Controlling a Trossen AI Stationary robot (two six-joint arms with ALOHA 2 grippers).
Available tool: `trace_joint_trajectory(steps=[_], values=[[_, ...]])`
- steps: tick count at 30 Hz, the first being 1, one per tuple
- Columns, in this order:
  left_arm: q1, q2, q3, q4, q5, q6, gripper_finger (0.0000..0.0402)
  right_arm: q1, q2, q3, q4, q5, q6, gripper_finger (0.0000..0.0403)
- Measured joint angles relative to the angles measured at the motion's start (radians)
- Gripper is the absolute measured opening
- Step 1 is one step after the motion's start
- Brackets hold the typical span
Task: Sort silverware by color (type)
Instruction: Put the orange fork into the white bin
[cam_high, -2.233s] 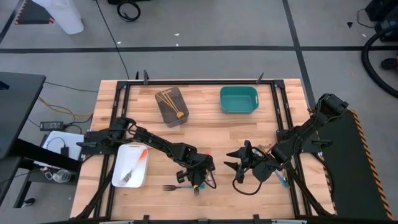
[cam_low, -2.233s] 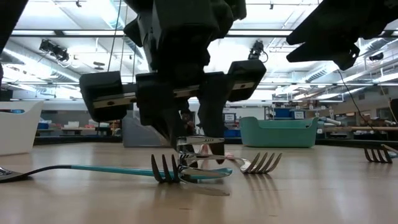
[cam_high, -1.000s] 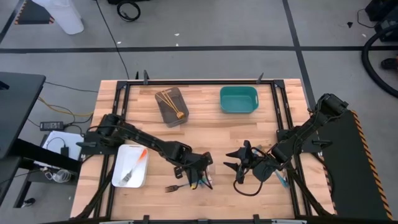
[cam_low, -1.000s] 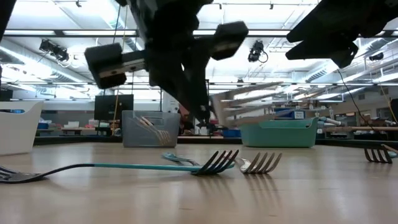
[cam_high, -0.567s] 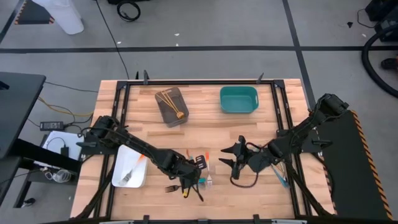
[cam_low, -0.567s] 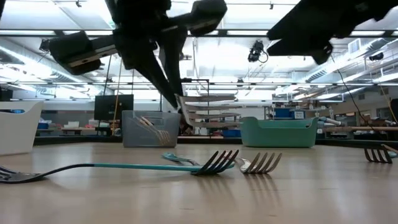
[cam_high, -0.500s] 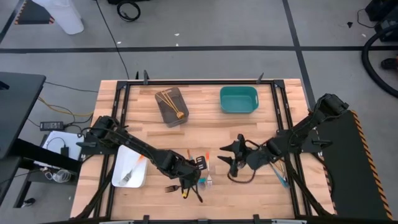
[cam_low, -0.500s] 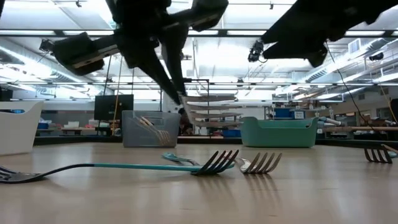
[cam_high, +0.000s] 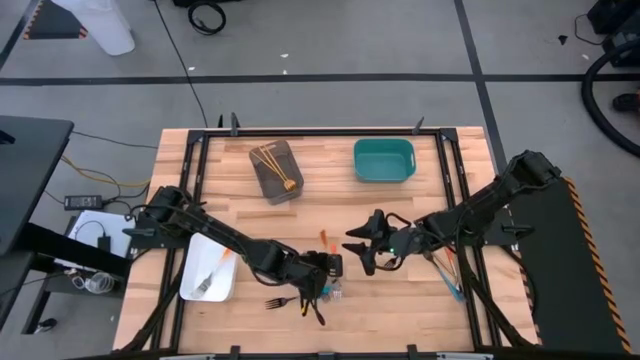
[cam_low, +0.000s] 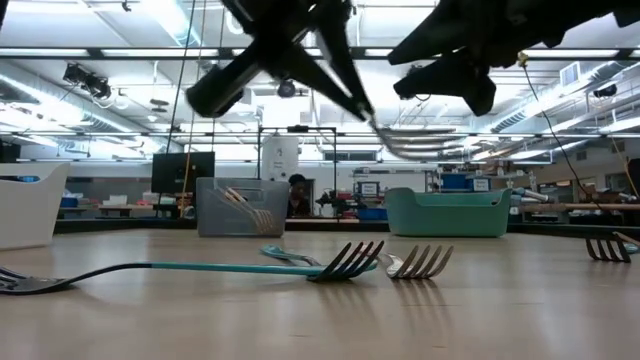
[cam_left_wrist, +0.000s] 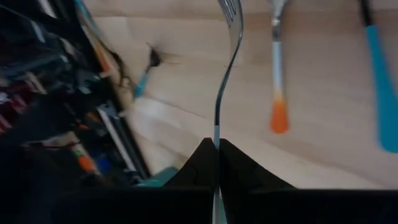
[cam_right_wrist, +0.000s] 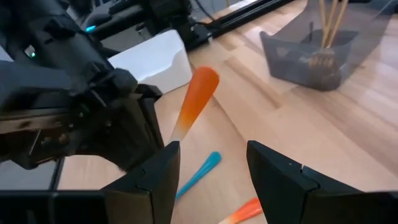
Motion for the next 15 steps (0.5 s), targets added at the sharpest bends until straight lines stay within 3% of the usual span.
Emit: trace_joint_trajectory(steps=[15], values=[[-0.004, 0.0, 0.0, 0.212, -0.002, 0.195, 0.0014, -0.078, -0.002, 0.0, 0.154, -0.228, -0.116, 0.0197]])
